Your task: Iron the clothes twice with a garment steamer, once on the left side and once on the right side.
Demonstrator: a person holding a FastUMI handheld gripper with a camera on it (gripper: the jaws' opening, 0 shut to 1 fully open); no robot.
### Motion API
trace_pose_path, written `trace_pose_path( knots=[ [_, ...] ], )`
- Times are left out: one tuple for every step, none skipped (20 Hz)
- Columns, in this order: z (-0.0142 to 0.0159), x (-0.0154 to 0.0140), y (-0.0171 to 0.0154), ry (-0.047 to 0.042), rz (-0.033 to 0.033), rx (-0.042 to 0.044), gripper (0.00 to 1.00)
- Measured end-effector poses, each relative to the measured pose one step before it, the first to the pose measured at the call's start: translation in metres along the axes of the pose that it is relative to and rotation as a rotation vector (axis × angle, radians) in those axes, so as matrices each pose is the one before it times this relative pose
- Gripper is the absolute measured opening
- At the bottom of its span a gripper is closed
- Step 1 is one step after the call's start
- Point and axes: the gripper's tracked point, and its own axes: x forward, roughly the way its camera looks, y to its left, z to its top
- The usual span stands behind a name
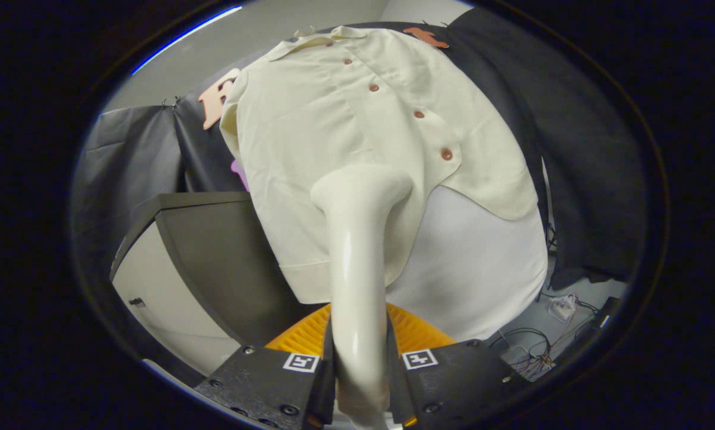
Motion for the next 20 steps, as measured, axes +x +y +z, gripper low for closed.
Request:
trace_pose_path(
  knots=[
    [0.00002, -0.00213, -0.00003, 0.00355, -0.00282, 0.00248, 0.36],
    [0.00011, -0.00302, -0.00138, 0.00190, -0.00131, 0.00467, 0.36],
    [0.00294, -0.00304, 0.00004, -0.00454, -0.00057, 0.01255, 0.36],
    [0.00340, -0.00478, 0.00111, -0.00477, 0.00078, 0.01427, 0.36],
    [0.00556, -0.00523, 0.00167, -0.00549, -0.00014, 0.01041, 0.36],
    [0.00484, -0.00569, 0.00061, -0.00758, -0.00072, 0.00159, 0.36],
    [0.00678, -0.00603, 0.00068, -0.00978, 0.00004, 0.00060, 0.36],
    [0.00815, -0.00600, 0.00099, -0.01236, 0.00119, 0.00065, 0.36],
    [0.00947, -0.00637, 0.00055, -0.01184, 0.00274, 0.00142, 0.36],
    [0.01123, -0.00624, 0.00230, -0.01428, 0.00181, -0.00126, 0.35],
    [0.01353, -0.00470, 0.00025, -0.02238, -0.00185, -0.00118, 0.35],
    [0.01242, -0.00394, -0.00078, -0.01432, -0.00124, -0.00327, 0.35],
    [0.01616, -0.00203, 0.00012, -0.02202, -0.00013, 0.00091, 0.35],
    [0.01564, -0.00059, -0.00054, -0.01744, -0.00097, 0.00310, 0.35],
    [0.01704, 0.00070, -0.00109, -0.02114, -0.00273, 0.00336, 0.35],
    [0.01600, 0.00113, -0.00040, -0.01818, -0.00276, 0.00116, 0.35],
    [0.01671, 0.00220, -0.00106, -0.01823, -0.00399, -0.00081, 0.35],
    [0.01581, 0.00257, -0.00202, -0.01558, -0.00515, -0.00390, 0.35],
    [0.01631, 0.00340, -0.00159, -0.01818, -0.00530, -0.00283, 0.35],
    [0.01529, 0.00196, -0.00127, -0.01740, -0.00217, -0.00270, 0.35]
  ],
)
